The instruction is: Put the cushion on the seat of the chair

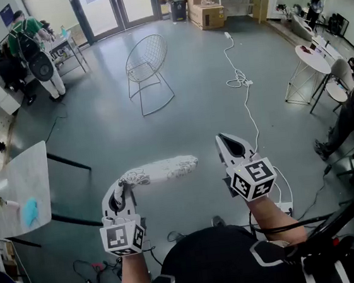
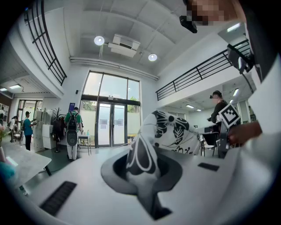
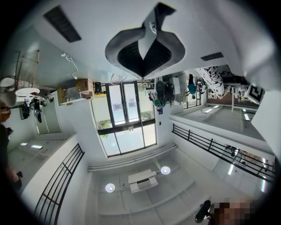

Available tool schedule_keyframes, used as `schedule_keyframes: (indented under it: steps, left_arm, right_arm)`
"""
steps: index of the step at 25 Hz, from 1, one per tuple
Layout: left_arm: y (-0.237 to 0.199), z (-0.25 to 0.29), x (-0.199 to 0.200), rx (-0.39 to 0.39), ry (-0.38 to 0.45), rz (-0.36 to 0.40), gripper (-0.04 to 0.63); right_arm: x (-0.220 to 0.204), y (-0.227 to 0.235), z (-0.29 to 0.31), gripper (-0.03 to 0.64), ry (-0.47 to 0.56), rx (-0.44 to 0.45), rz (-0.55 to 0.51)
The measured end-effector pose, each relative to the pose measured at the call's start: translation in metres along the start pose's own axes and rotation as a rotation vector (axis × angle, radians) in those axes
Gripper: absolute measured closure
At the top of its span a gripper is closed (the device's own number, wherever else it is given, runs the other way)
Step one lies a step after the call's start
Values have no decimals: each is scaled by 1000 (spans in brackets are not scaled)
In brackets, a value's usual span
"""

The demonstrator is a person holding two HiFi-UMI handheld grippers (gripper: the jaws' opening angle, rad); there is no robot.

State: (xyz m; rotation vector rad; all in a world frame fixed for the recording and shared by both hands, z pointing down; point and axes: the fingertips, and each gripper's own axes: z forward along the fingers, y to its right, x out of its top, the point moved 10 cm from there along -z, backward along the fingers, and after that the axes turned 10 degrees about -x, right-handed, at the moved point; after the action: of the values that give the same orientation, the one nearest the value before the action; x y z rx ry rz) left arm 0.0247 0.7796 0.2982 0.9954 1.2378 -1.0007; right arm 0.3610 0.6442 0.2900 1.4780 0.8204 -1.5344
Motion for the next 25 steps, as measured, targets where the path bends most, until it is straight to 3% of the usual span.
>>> schedule_keyframes:
  steps: [17,25]
  left_arm:
    - [-18,-17,1,5,7,32,575]
    - [-35,-26,-5,-12,19,-17,575]
  right_arm:
    - [2,-21,-6,607,26,38,-8]
    - [0,-46,4,607,8,44,-16]
